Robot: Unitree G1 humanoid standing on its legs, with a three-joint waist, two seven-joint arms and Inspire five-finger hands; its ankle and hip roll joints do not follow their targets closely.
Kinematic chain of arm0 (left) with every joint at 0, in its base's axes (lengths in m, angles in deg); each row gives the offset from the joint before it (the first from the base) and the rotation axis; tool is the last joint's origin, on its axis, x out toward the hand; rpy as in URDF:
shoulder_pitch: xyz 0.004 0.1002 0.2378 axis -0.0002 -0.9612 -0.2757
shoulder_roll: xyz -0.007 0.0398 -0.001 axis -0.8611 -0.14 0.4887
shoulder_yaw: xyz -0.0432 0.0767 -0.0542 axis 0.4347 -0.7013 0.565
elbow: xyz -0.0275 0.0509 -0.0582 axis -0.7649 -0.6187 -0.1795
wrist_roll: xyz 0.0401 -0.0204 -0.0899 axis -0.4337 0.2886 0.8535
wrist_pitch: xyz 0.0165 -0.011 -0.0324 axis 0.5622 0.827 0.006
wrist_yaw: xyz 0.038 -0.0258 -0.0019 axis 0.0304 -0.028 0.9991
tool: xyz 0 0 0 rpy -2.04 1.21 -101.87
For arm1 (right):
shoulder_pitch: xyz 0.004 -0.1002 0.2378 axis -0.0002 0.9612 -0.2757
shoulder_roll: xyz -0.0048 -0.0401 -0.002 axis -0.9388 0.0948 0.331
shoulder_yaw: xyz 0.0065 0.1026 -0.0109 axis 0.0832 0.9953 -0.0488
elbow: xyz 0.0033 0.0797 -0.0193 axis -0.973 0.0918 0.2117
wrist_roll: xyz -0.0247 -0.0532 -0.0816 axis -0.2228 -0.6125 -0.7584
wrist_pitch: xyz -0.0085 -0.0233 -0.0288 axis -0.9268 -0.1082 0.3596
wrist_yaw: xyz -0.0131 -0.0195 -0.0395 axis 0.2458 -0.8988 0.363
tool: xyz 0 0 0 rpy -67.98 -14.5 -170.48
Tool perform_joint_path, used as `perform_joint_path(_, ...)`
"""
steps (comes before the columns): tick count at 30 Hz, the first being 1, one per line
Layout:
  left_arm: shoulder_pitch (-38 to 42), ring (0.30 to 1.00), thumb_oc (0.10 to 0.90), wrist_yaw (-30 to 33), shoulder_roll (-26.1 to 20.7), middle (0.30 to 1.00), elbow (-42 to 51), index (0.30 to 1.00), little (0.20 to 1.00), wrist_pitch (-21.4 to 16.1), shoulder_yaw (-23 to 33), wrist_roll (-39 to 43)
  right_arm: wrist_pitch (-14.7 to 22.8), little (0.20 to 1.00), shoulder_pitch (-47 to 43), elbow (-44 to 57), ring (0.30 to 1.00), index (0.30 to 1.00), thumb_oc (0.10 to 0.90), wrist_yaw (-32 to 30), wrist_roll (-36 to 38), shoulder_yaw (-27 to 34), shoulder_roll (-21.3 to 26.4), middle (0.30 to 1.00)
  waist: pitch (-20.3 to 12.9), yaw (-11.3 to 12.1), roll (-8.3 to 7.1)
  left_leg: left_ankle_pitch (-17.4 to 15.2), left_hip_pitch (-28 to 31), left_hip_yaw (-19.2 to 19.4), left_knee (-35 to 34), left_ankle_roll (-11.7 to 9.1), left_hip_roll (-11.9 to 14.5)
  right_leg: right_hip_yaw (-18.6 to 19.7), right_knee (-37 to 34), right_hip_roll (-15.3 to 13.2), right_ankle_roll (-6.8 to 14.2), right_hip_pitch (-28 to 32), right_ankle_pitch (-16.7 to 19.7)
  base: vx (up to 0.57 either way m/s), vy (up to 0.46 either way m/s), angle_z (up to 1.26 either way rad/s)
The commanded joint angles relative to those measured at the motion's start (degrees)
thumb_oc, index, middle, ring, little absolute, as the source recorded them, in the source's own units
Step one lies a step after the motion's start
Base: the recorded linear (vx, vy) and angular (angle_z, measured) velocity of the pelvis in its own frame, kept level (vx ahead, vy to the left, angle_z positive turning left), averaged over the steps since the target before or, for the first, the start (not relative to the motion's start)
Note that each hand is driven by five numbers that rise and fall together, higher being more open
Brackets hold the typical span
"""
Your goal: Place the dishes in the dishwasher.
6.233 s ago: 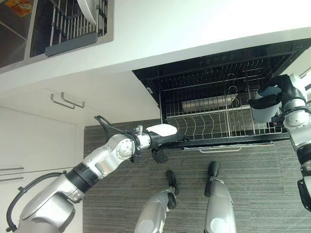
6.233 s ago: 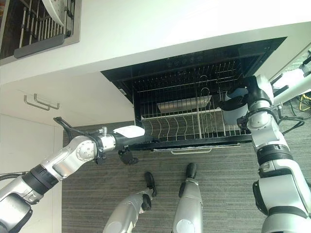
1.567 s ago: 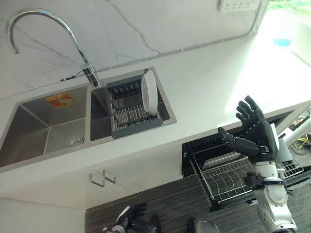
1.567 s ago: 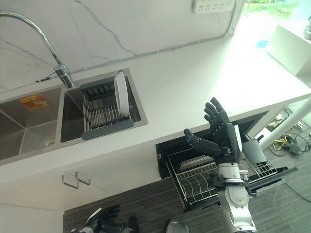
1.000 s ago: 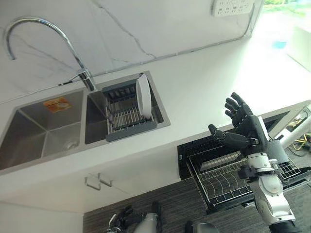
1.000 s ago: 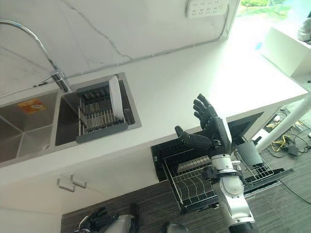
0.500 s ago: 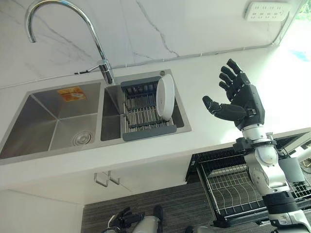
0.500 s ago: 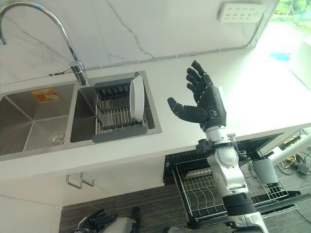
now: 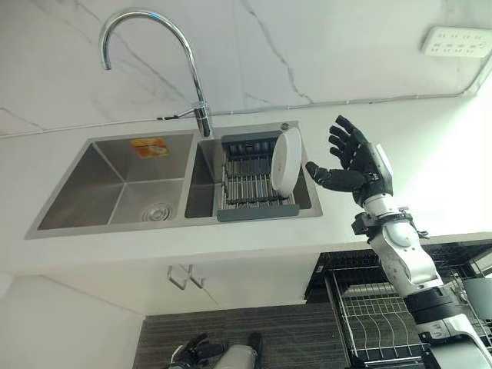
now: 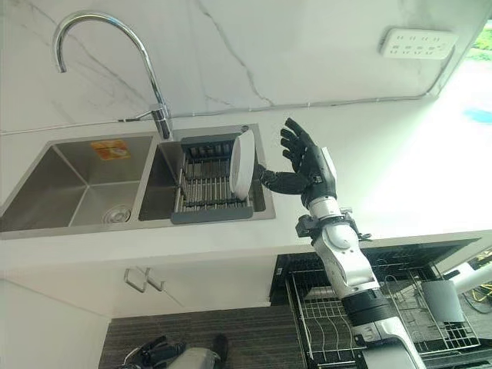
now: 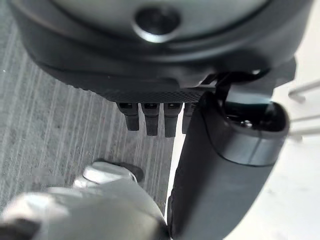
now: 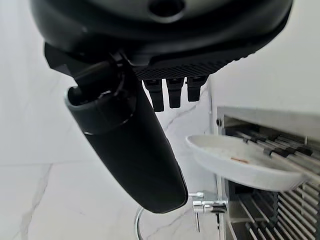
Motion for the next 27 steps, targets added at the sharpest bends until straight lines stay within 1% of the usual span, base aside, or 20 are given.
perform_joint_path(1,-7.25,0.9,0.8,0.61,-2.6,0.9,-4.55,0.9,0.9,3.2,-4.27,-2.81,4.97,0.9,-7.73,1.88,0.9,0.9,0.8,-2.26,1.2,2.82,-1.03,0.9,-0.29,1.54,-1.88,-6.63,-1.64,-0.02,4.38,-2.23,0.81,-4.59,-6.18,-2.43,4.95,2.55,6.11,0.04,0.021,0.02)
perform_joint_path(4,-7.38,0.9,0.8,0.73,-2.85,0.9,-4.78,0.9,0.9,3.13,-4.43,-2.66,5.59,0.9,-9.08,-0.97,0.9,0.9,0.8,-3.36,1.73,2.54,-1.1,0.9,-0.39,2.29,-1.76,-6.65,-1.56,-0.41,4.38,-2.08,0.44,-5.23,-6.18,-2.75,5.06,2.9,6.15,0.06,0.012,0.05)
perform_joint_path(10,-7.4,0.9,0.8,0.74,-3.43,0.9,-5.11,0.9,0.9,3.41,-4.4,-2.34,5.49,0.9,-11.08,-4.27,0.9,0.9,0.8,-4.63,2.41,2.36,-1.11,0.9,-0.43,3.32,-1.5,-6.49,-2.01,-1.13,4.38,-1.8,-0.21,-5.91,-6.18,-2.96,5.03,3.24,5.96,0.06,0.0,0.16)
perform_joint_path(15,-7.42,0.9,0.8,0.74,-3.52,0.9,-5.77,0.9,0.9,3.1,-4.52,-2.24,6.22,0.9,-11.98,-6.66,0.9,0.9,0.8,-5.69,2.93,1.81,-1.45,0.9,-0.3,3.75,-1.26,-6.37,-2.19,-1.48,4.38,-1.77,-0.48,-6.07,-6.18,-3.08,5.03,3.42,5.87,0.04,-0.002,0.02)
perform_joint_path(27,-7.58,0.9,0.8,0.73,-3.59,0.9,-5.49,0.9,0.9,2.87,-4.89,-2.58,6.32,0.9,-12.04,-8.48,0.9,0.9,0.8,-6.55,2.86,0.86,-2.73,0.9,0.1,4.32,-0.67,-6.0,-2.77,-2.52,4.38,-1.69,-1.25,-6.09,-6.18,-3.07,4.97,3.36,5.88,0.01,-0.006,0.03)
